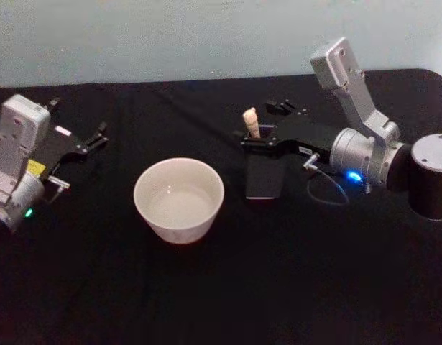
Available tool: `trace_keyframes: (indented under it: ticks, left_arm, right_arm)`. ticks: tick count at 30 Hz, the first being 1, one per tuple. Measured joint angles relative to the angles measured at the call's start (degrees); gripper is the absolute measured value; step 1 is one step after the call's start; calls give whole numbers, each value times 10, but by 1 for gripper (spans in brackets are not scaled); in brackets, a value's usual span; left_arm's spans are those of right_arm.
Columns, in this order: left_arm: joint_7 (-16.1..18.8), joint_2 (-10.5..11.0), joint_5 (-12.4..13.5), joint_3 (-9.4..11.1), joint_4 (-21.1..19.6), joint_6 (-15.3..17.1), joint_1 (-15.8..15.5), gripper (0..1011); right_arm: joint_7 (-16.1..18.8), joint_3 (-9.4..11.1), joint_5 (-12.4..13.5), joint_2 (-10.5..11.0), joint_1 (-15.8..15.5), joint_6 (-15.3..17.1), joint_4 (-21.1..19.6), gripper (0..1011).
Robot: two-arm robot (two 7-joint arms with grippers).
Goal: Pick up the stirring spoon with one hand, stir inside the cup, then place it back in its original position.
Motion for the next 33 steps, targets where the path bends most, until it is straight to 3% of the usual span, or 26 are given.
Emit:
trace_keyframes:
  ticks: [10,33]
  left_arm:
    - [0,0,0,0,0,0,0,1001]
    - [0,0,0,0,0,0,0,1001]
  right_arm:
    - [0,5,2,-12,3,10,6,1002]
    - [0,13,12,-14,-1,19,5,1002]
